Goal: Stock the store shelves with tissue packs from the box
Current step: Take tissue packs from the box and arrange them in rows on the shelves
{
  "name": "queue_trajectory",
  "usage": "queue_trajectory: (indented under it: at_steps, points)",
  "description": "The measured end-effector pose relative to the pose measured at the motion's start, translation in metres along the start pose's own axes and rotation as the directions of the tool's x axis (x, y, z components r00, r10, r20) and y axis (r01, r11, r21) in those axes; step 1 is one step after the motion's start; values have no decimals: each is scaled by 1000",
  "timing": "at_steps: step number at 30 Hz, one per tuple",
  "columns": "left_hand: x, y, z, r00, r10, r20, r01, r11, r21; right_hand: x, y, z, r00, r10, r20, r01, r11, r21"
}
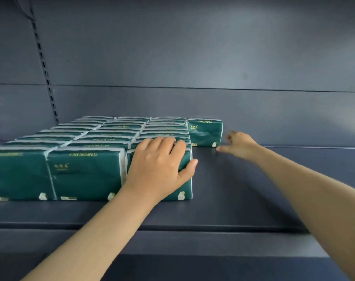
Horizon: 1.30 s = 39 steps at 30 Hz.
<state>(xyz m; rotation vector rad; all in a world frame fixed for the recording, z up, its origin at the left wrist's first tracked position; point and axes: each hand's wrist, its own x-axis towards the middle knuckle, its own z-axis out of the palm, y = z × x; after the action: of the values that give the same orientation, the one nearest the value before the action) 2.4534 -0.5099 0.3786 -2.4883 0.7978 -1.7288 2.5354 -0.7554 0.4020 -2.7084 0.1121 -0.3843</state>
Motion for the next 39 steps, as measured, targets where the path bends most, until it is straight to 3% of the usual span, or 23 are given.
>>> queue_trajectory:
  at_steps: [5, 9, 17, 27, 34, 39]
  points:
    - [9, 4, -18, 965, 7, 263, -10, 1000, 10, -53, -2, -31, 991, -102, 91, 115, 983, -144]
    - [27, 12, -50, 873, -32, 486, -41, 989, 139, -96, -15, -58, 976, -159, 152, 201, 923, -327]
    - [59, 14, -147, 888, -75, 453, -59, 960, 275, -173, -42, -131, 977, -179, 120, 213, 889, -406]
    - [48, 3, -275, 898, -204, 390, 105, 960, 259, -277, -88, -185, 985, -165, -45, 139, 926, -352]
    - [-14, 0, -339, 894, -167, 415, 96, 978, 187, -364, -118, -179, 984, -162, -80, 122, 923, -364]
    - [-69, 15, -359, 851, -156, 502, 108, 986, 125, -426, -115, -146, 995, -94, 21, 96, 929, -358]
